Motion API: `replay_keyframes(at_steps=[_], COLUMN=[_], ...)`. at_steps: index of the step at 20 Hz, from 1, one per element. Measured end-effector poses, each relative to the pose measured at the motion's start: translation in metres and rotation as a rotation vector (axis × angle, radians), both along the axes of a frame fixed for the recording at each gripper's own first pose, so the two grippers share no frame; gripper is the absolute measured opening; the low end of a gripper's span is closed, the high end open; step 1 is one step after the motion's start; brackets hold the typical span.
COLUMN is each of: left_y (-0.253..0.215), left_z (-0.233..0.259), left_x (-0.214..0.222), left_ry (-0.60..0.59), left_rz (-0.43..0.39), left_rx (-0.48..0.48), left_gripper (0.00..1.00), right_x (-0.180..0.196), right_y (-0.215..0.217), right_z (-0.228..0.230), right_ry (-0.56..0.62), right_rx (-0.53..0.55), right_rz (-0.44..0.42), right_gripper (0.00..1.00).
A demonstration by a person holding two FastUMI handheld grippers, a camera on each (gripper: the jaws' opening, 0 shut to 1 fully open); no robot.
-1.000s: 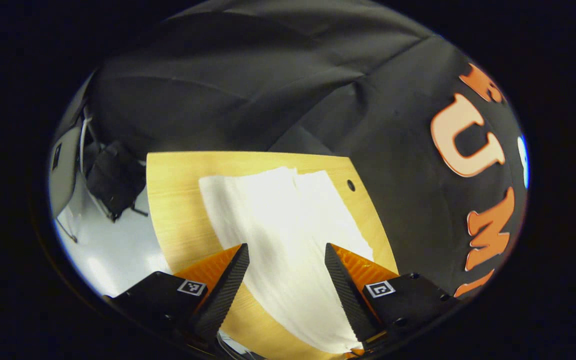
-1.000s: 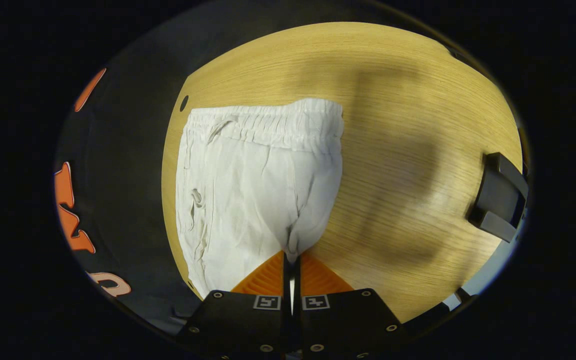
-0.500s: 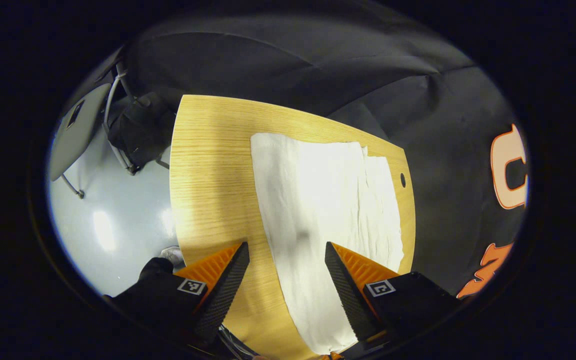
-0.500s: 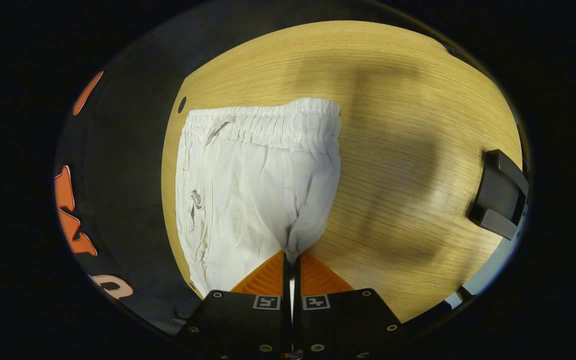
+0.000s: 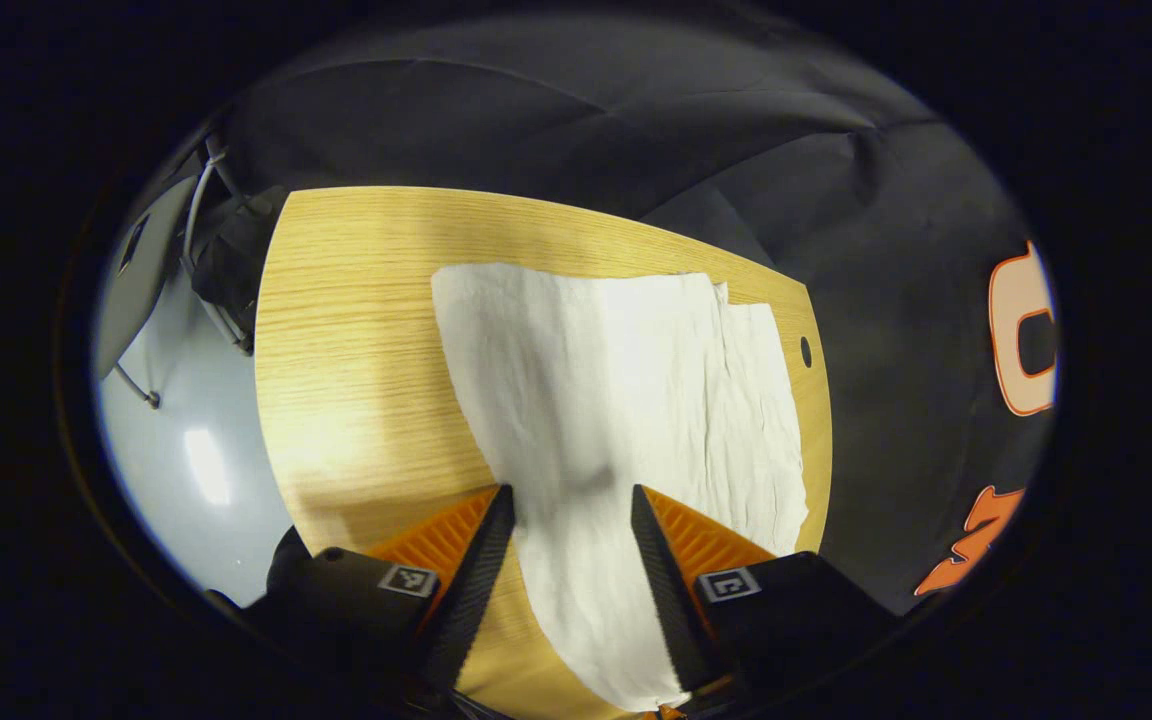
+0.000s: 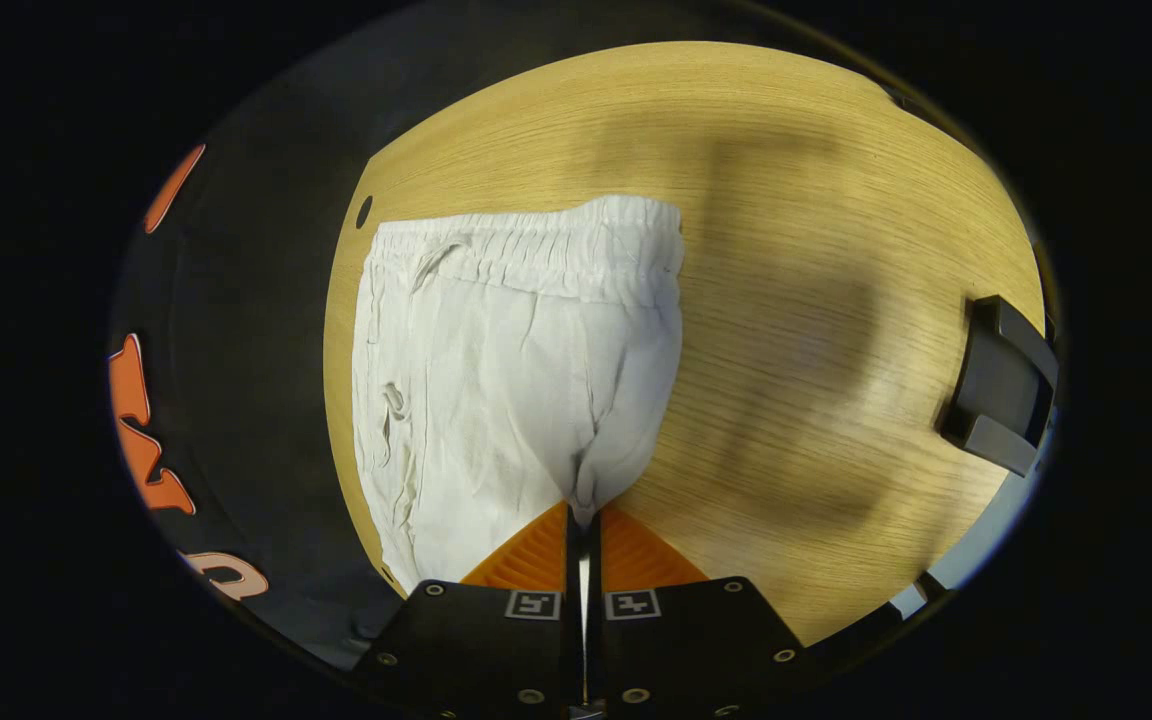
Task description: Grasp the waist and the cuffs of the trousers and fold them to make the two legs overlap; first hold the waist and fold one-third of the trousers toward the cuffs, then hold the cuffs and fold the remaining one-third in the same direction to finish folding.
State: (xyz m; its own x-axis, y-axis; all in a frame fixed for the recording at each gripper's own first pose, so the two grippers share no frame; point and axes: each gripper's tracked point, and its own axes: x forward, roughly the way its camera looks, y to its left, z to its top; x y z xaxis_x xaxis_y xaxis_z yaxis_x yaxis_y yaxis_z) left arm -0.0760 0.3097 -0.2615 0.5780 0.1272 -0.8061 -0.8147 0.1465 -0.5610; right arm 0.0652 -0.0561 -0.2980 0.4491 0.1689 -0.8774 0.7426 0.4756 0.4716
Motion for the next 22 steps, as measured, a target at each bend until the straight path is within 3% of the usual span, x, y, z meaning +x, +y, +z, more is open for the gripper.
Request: replay_keyframes(at_steps=[3, 4, 6, 7, 12, 18, 22], left_y=[0.001, 0.004, 0.002, 0.0, -0.001, 0.002, 0.008], left_z=[-0.013, -0.013, -0.003, -0.009, -0.004, 0.041, 0.077], left_x=[0.01, 0.015, 0.014, 0.02, 0.018, 0.026, 0.047], left_ry=[0.006, -0.009, -0.025, -0.009, 0.042, -0.065, -0.144], left_rz=[-0.008, -0.001, -0.037, -0.062, -0.143, -0.185, -0.256], left_rx=[-0.033, -0.035, -0.031, -0.027, -0.016, -0.031, -0.007], left_gripper=[0.34, 0.13, 0.02, 0.05, 0.04, 0.04, 0.04], right_x=[0.0, 0.0, 0.0, 0.0, 0.0, 0.001, 0.012], right_y=[0.0, 0.0, 0.0, 0.0, 0.001, 0.009, 0.024], right_z=[0.0, 0.0, 0.0, 0.0, 0.013, 0.055, 0.078], right_ry=[-0.002, -0.005, -0.009, -0.008, -0.035, -0.126, -0.171], right_rx=[0.002, -0.001, -0.007, -0.007, -0.012, -0.013, -0.016], right_rz=[-0.005, -0.002, -0.001, -0.005, -0.017, -0.03, -0.018], right_gripper=[0.02, 0.02, 0.02, 0.02, 0.01, 0.01, 0.01])
